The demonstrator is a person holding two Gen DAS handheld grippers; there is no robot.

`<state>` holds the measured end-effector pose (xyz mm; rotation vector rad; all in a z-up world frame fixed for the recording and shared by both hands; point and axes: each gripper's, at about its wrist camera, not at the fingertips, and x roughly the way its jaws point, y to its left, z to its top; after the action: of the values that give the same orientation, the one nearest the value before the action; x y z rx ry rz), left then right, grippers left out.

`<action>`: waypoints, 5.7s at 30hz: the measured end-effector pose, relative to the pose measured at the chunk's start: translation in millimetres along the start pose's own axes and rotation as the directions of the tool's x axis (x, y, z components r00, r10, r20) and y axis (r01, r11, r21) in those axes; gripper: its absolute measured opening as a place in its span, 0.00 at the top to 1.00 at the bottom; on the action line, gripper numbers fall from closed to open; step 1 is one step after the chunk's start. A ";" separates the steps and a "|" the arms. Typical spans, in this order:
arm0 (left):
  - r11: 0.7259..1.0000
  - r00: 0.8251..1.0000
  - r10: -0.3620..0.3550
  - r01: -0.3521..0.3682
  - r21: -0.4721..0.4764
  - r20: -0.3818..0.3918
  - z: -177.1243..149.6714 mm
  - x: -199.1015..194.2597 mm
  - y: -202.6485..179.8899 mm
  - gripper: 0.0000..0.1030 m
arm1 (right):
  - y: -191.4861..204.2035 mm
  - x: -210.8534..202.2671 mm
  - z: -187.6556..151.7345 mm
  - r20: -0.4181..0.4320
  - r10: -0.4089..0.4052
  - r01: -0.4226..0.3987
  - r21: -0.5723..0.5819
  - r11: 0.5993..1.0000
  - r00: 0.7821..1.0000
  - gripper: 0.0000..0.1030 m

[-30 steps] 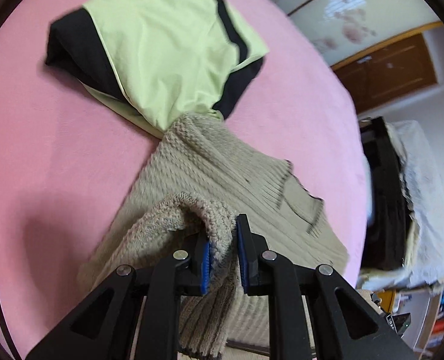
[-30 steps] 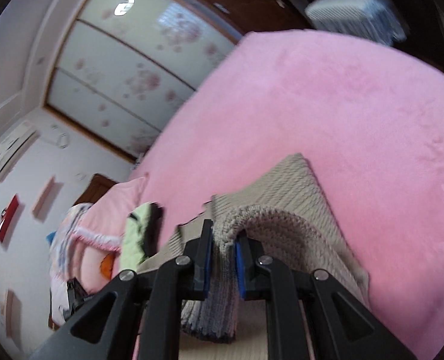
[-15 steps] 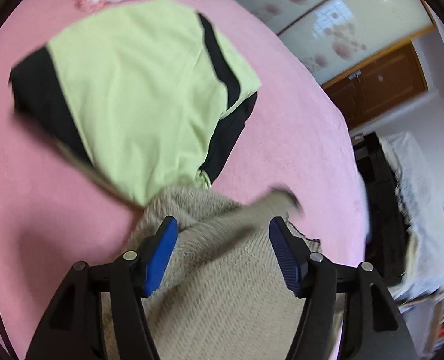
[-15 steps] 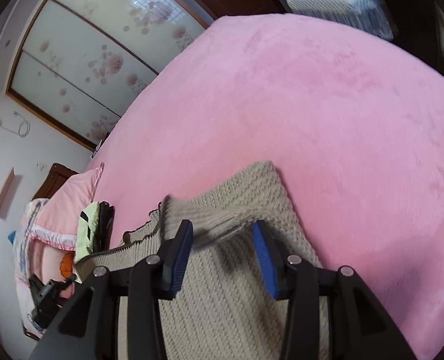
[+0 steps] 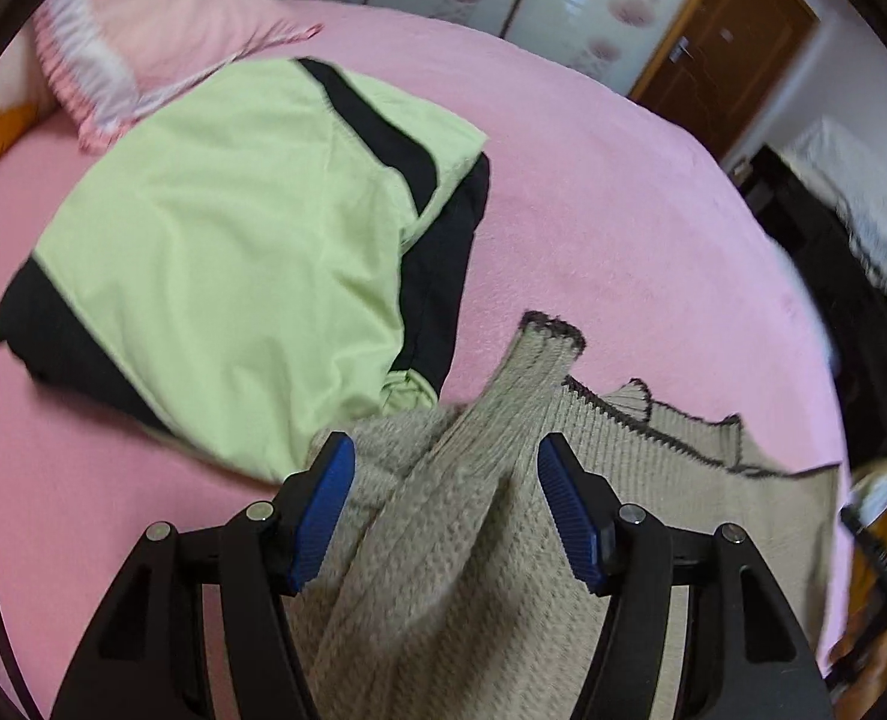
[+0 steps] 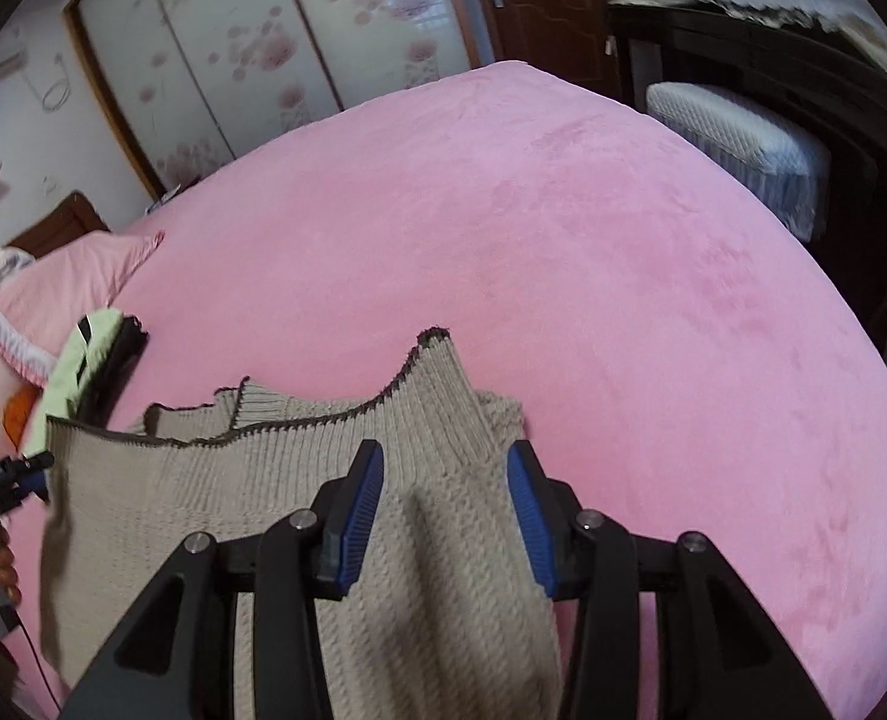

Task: Fold large clothes

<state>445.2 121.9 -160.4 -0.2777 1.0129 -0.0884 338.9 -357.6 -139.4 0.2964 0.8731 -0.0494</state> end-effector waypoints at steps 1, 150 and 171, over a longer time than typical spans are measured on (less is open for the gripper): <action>1.000 1.000 0.017 -0.017 0.027 0.007 1.1 2.7 -4.1 0.40 | -0.2 3.8 1.3 -0.004 -0.011 0.011 -0.007 1.000 1.000 0.58; 0.997 0.986 0.006 -0.020 0.080 0.167 -188.7 -161.9 -26.2 0.05 | 33.8 -114.1 -160.3 -0.084 -0.206 0.210 0.044 0.977 0.975 0.84; 0.996 0.956 -0.046 0.067 -0.062 0.289 -203.3 -224.5 2.9 0.01 | 177.4 -179.3 -123.9 0.169 0.043 -0.017 -0.150 0.989 0.985 0.62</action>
<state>154.1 131.5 -77.3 -0.3730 0.7198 -0.0618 159.7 -167.4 -36.0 0.1632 0.6961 0.0176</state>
